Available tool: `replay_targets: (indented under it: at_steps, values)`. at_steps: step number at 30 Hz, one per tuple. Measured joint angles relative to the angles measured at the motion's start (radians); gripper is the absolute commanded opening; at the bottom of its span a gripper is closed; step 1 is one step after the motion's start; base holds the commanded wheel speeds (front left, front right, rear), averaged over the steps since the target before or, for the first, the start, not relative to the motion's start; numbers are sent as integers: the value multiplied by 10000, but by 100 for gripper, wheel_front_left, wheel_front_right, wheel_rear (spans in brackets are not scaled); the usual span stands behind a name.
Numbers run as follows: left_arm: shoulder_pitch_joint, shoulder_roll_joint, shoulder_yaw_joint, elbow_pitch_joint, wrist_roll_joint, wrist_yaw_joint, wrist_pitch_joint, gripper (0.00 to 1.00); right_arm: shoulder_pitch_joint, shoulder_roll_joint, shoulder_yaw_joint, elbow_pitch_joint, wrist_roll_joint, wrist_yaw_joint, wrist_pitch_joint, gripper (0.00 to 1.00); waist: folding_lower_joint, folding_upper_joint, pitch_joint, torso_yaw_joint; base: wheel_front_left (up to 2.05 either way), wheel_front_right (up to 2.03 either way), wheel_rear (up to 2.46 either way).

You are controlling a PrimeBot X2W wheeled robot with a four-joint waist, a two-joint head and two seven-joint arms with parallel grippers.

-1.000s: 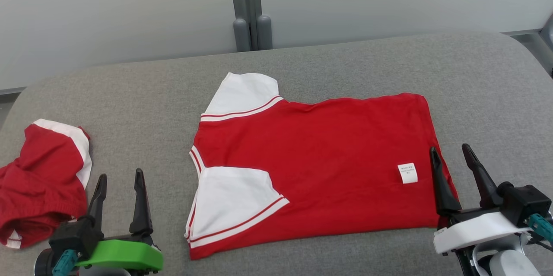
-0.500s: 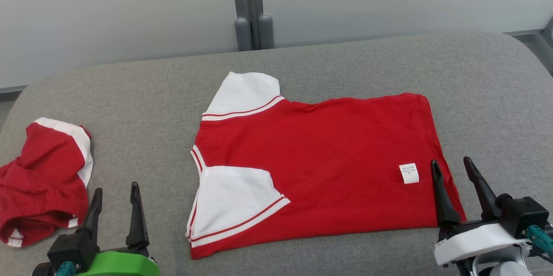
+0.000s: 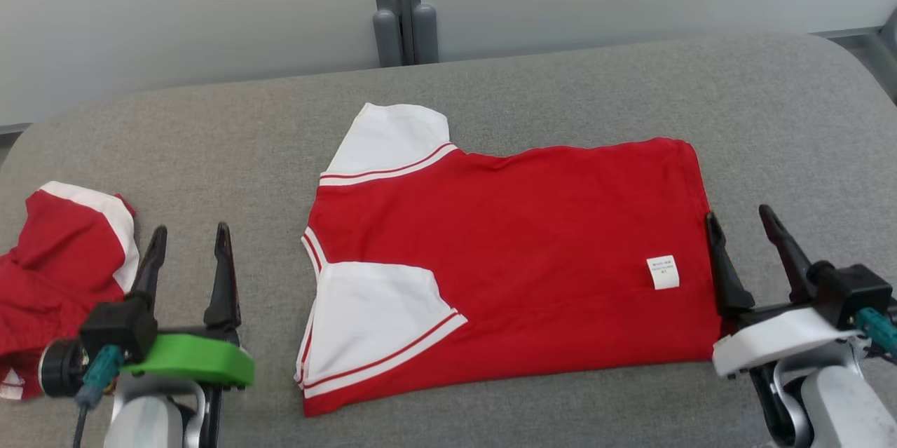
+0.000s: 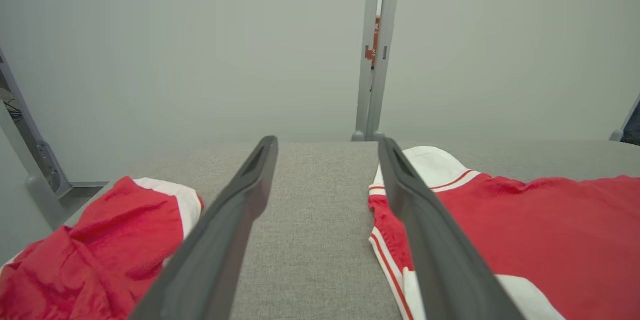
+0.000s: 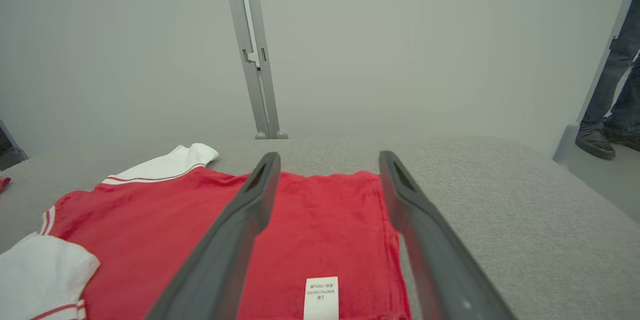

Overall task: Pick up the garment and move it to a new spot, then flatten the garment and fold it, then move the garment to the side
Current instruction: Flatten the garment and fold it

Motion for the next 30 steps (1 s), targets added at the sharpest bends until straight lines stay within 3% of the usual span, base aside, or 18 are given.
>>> replay_targets:
  at_steps: [6,14,20,30]
  values:
    - [-2250,646,-813,903,-81,-46,0,100,-1667,-637,102,1517,6,0,0,100,0,0,550,-122,0,0,0]
    - [-5991,1553,-2847,2692,-1216,-59,721,100,-4480,-1141,656,3590,293,0,0,100,0,0,1751,-319,0,0,0]
    - [-8290,2138,-4596,3845,-2604,-59,1900,100,-6464,-1181,1563,5221,650,0,0,100,0,0,2807,-587,0,0,0]
    - [-10477,2803,-7296,5120,-4608,-59,3118,100,-8751,-851,2943,7653,1547,0,205,100,2,0,4336,-1142,0,0,0]
